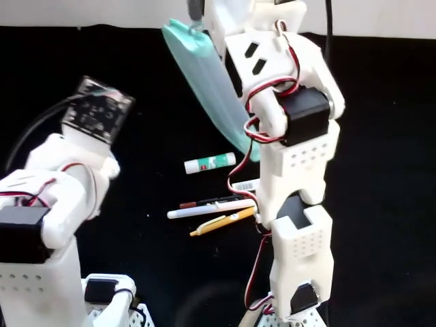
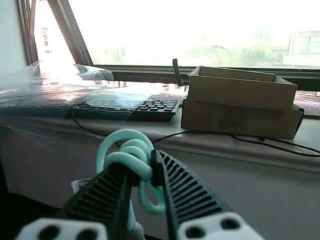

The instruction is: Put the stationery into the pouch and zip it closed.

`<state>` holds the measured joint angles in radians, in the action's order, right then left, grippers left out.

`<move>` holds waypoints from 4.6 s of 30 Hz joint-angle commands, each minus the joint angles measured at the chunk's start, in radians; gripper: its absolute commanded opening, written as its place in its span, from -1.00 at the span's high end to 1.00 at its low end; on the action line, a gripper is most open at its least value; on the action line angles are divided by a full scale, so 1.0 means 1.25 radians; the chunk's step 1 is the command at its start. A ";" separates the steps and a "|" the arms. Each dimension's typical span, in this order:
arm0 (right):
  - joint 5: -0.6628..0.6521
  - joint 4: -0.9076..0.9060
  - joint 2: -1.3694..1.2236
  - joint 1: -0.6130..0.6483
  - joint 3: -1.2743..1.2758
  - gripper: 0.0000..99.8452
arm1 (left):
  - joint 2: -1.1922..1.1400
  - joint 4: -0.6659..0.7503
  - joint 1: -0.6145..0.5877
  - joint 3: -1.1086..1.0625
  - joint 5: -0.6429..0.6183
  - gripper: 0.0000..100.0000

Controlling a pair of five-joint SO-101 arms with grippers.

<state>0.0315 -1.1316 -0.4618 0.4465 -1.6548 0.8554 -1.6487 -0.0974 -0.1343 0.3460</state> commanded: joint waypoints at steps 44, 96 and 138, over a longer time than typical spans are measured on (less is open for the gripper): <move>0.009 -0.203 0.217 -0.001 -0.087 0.99 | 0.002 0.247 0.348 -0.301 -0.097 0.99; -0.053 -0.208 0.215 0.240 0.030 0.99 | -0.193 0.287 0.474 -0.334 -0.044 0.99; -0.004 -0.231 0.212 0.261 0.122 0.99 | 0.218 -0.056 0.320 -0.307 0.014 0.99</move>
<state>0.0146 -1.4507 -0.2271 0.7641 -1.5029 1.0917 -1.7085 0.3736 -0.5593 0.3583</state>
